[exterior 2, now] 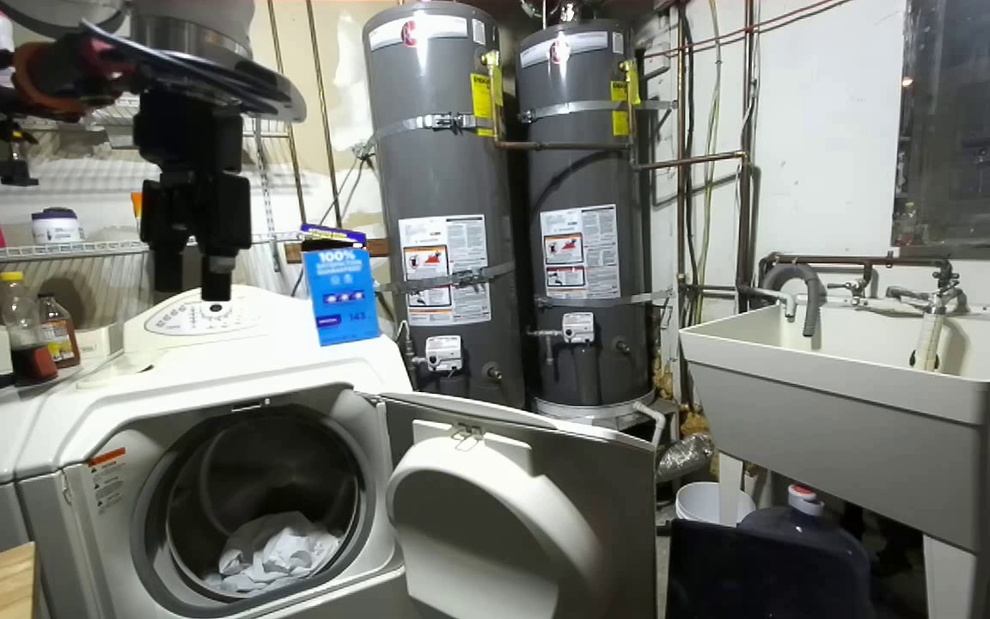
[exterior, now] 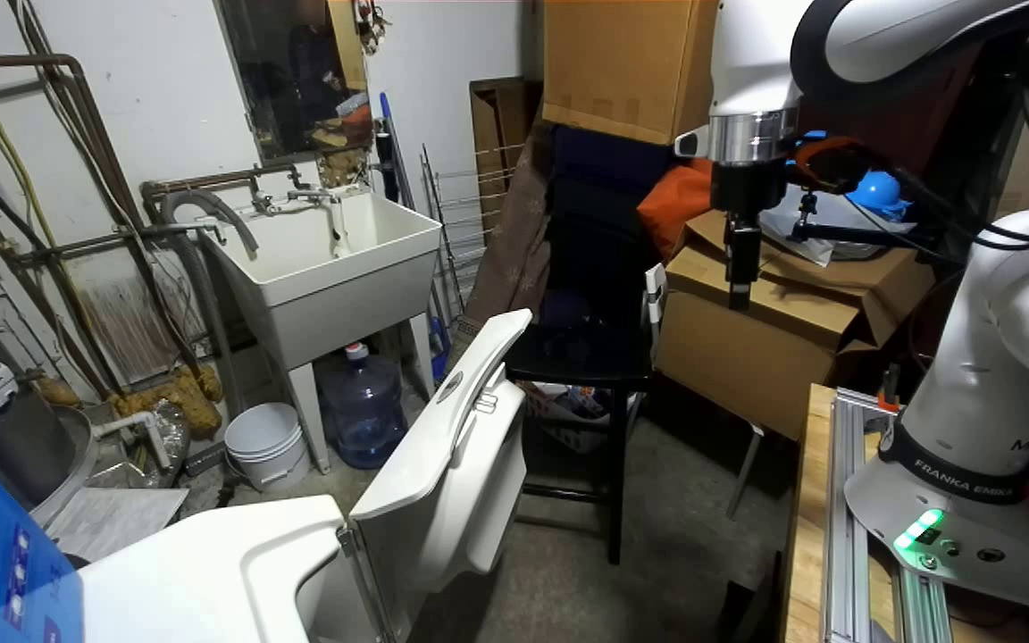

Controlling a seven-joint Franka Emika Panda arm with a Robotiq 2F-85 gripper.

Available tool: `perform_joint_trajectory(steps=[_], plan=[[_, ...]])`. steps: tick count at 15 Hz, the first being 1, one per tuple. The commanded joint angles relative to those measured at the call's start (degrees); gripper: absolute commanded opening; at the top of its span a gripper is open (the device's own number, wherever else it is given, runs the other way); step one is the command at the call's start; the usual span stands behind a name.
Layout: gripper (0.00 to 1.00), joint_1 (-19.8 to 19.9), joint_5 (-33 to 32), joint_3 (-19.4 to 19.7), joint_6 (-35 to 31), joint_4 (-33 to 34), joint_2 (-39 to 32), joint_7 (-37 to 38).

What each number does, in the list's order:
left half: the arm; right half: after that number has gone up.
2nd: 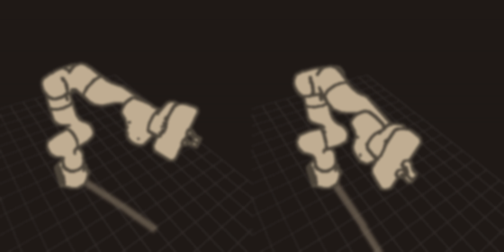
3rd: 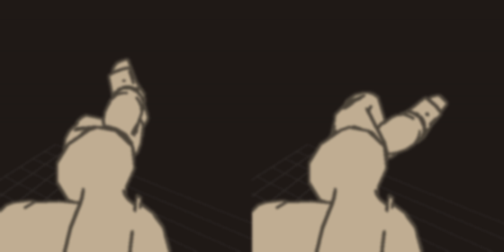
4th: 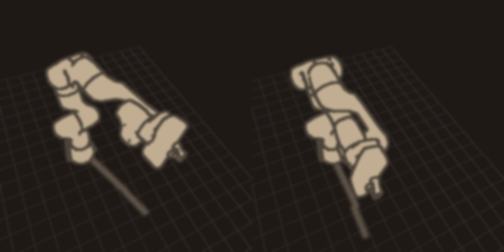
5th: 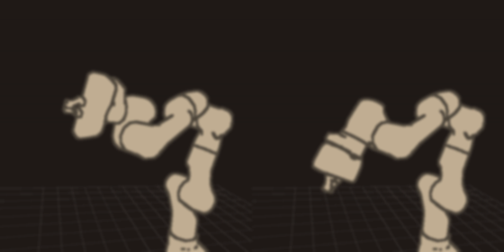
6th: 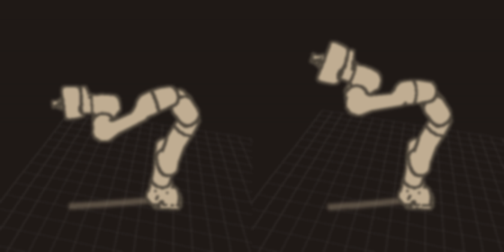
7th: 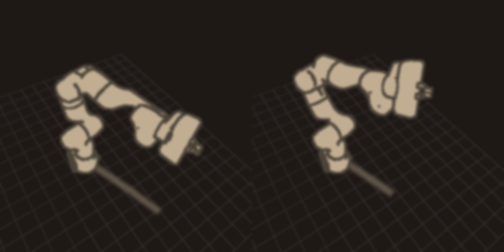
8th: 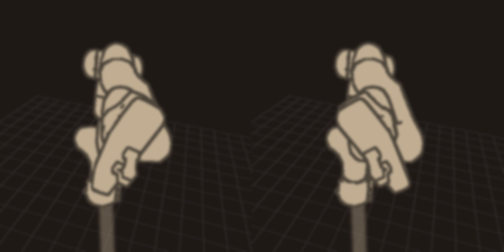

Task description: Close the open washing machine door.

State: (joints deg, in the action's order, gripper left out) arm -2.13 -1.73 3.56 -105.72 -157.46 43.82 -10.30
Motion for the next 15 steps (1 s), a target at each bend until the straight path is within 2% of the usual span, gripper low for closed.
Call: perform_joint_trajectory(steps=[1,3,5,6,8,9,12,15], plan=[[1.00,5.50,-10.84,0.69,-5.81,5.67,-4.18,-1.41],[1.00,8.56,-16.91,1.25,-11.46,9.52,-8.61,0.19],[1.00,10.35,-18.13,2.45,-17.19,13.68,-14.57,2.71],[1.00,10.12,-15.45,3.52,-18.66,16.03,-18.06,3.43],[1.00,8.18,-8.03,5.74,-15.99,20.93,-23.93,1.96],[1.00,10.03,-12.66,4.11,-17.42,14.38,-15.69,1.95],[1.00,9.37,-9.39,4.94,-17.42,18.97,-22.86,1.87],[1.00,9.16,-9.12,4.93,-17.38,19.98,-24.12,1.87]])
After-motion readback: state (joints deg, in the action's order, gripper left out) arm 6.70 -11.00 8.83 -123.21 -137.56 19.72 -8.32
